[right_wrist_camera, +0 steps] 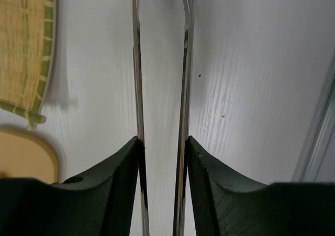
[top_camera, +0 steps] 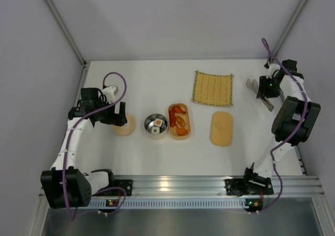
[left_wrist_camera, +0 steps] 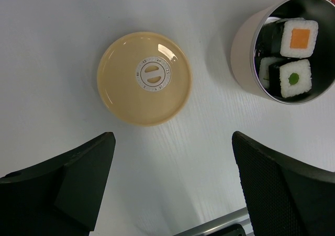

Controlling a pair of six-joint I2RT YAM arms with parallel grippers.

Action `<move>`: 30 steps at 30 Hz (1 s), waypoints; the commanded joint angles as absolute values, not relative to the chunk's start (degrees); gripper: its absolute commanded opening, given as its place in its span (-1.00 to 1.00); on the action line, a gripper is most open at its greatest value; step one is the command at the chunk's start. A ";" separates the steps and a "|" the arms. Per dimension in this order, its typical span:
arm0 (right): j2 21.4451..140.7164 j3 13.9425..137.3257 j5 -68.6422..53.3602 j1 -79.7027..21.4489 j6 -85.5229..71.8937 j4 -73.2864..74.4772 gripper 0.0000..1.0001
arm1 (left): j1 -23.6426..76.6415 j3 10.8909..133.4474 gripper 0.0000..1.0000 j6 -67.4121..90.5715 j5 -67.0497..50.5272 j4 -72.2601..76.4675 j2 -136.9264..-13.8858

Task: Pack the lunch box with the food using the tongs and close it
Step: Place the clamp at the center of the board.

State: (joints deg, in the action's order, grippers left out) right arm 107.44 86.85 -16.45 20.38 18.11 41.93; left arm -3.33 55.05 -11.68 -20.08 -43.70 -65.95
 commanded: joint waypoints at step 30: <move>97.48 93.41 -19.85 20.48 25.84 49.29 0.99 | -3.60 60.99 0.96 -10.55 -22.50 -43.68 -64.78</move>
